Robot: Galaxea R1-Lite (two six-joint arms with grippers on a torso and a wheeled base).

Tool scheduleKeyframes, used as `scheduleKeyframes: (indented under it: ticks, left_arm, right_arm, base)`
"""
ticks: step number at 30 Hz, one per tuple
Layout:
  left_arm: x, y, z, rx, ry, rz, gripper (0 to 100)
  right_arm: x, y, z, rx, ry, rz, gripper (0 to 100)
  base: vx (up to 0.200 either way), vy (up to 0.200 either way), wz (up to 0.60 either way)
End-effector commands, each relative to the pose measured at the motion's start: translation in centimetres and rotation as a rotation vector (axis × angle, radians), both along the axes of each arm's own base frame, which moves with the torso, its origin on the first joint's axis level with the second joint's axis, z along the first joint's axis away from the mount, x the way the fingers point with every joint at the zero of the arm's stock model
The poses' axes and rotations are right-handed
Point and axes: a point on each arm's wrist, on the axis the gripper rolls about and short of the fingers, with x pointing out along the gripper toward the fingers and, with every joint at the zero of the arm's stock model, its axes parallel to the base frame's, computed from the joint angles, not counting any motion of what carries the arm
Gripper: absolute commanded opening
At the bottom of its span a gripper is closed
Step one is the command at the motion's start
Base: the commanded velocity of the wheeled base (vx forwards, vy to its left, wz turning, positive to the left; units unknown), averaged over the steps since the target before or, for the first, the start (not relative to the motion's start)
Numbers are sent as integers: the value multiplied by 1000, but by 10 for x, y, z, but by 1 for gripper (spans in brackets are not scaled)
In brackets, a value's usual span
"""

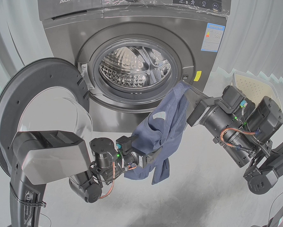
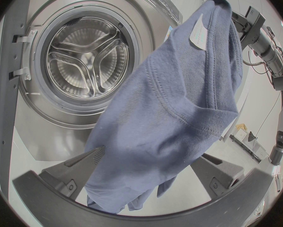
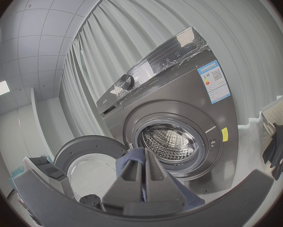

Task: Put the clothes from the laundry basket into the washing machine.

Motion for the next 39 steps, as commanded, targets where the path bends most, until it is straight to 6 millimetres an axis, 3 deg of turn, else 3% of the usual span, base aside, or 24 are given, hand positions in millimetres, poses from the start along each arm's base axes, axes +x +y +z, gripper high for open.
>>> scheduleKeyframes:
  ticks: [1, 28, 39]
  left_arm:
    - [-1, 3, 2, 2, 1, 6, 100]
    - [0, 38, 16, 8, 8, 82, 100]
    - [-2, 27, 23, -12, -17, 49, 100]
  right_arm:
    - [1, -1, 0, 0, 0, -3, 0]
    - [1, -3, -1, -4, 5, -10, 0]
    - [1, -2, -1, -6, 8, -9, 0]
  base:
    - [0, 0, 0]
    - [0, 0, 0]
    - [0, 0, 0]
